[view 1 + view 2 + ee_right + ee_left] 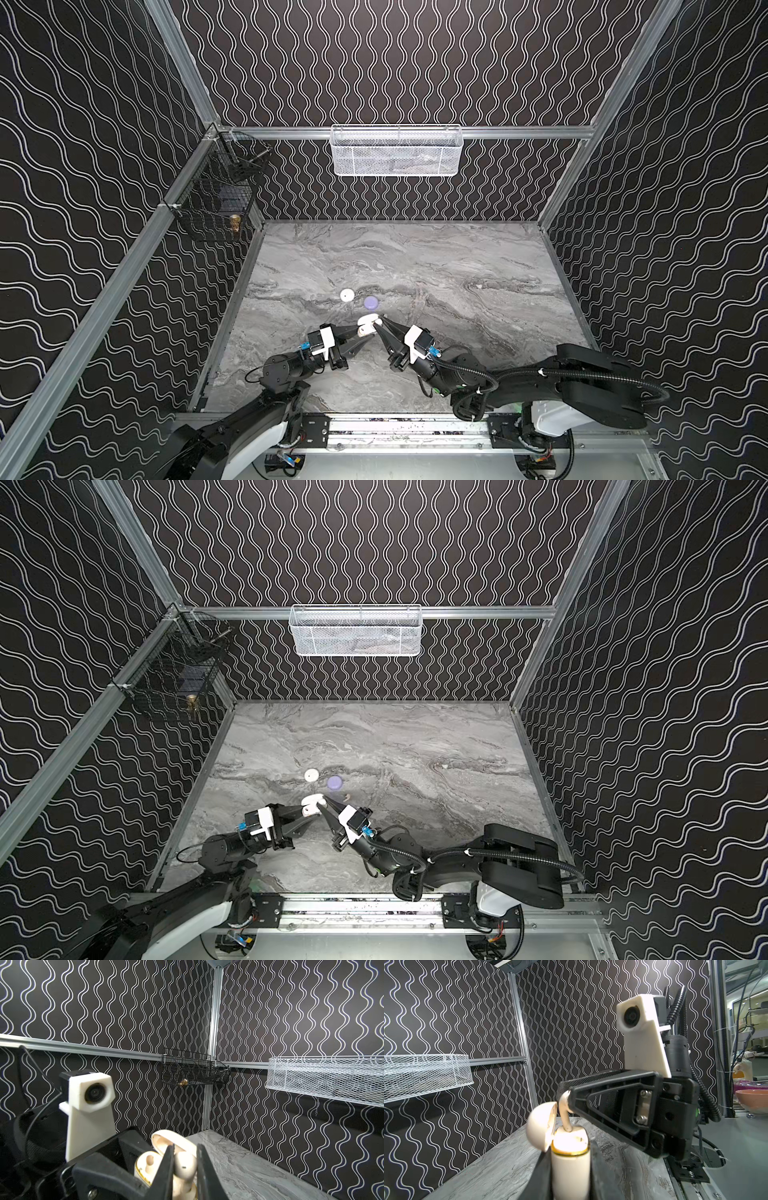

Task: Insert the wireless bluetooth earbuds into the charging case
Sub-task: 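Lower the earbud stem-first into the open case slot with right gripper, then open the right gripper to release the earbud and withdraw upward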

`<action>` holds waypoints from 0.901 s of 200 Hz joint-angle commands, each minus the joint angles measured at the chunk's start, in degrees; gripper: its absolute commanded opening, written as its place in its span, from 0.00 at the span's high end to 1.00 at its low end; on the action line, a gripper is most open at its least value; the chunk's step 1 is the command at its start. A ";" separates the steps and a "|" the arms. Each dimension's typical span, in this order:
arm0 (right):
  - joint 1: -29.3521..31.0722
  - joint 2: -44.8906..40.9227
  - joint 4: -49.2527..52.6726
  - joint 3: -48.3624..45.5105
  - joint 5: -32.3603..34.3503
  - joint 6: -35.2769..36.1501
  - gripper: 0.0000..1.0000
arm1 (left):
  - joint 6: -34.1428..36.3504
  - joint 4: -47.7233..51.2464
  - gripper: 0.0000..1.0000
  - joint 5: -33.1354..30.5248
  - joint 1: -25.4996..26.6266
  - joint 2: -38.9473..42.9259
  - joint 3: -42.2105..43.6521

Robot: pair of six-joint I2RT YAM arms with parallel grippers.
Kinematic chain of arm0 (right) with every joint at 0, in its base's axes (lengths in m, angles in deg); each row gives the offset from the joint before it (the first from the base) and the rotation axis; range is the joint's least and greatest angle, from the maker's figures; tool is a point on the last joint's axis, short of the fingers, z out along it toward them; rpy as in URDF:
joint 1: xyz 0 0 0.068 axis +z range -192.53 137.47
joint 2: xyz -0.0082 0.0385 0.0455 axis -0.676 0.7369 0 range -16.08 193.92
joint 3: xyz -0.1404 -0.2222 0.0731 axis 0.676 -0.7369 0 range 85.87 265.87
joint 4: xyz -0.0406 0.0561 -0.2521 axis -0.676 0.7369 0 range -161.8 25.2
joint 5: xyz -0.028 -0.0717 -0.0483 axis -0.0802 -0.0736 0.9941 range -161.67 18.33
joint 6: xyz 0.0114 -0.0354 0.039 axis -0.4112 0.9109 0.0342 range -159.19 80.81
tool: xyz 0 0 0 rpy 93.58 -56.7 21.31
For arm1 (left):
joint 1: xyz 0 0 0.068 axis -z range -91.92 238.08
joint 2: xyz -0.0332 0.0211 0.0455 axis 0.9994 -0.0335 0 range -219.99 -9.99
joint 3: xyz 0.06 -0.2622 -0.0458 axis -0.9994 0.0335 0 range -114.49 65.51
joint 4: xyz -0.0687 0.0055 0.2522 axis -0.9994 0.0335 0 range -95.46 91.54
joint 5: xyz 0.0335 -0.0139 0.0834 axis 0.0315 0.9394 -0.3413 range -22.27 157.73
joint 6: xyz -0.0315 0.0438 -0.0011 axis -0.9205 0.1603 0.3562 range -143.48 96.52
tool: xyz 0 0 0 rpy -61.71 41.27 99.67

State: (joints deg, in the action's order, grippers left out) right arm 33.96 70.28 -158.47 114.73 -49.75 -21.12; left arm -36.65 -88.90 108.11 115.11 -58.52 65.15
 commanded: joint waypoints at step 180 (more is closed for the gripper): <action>3.18 -0.64 7.00 2.83 7.02 1.88 0.62 | 1.49 -5.24 1.00 -3.31 0.08 1.01 0.64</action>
State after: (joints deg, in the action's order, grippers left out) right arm 36.54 70.20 -153.40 117.40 -44.97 -20.46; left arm -36.04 -89.93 104.81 115.13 -57.32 65.22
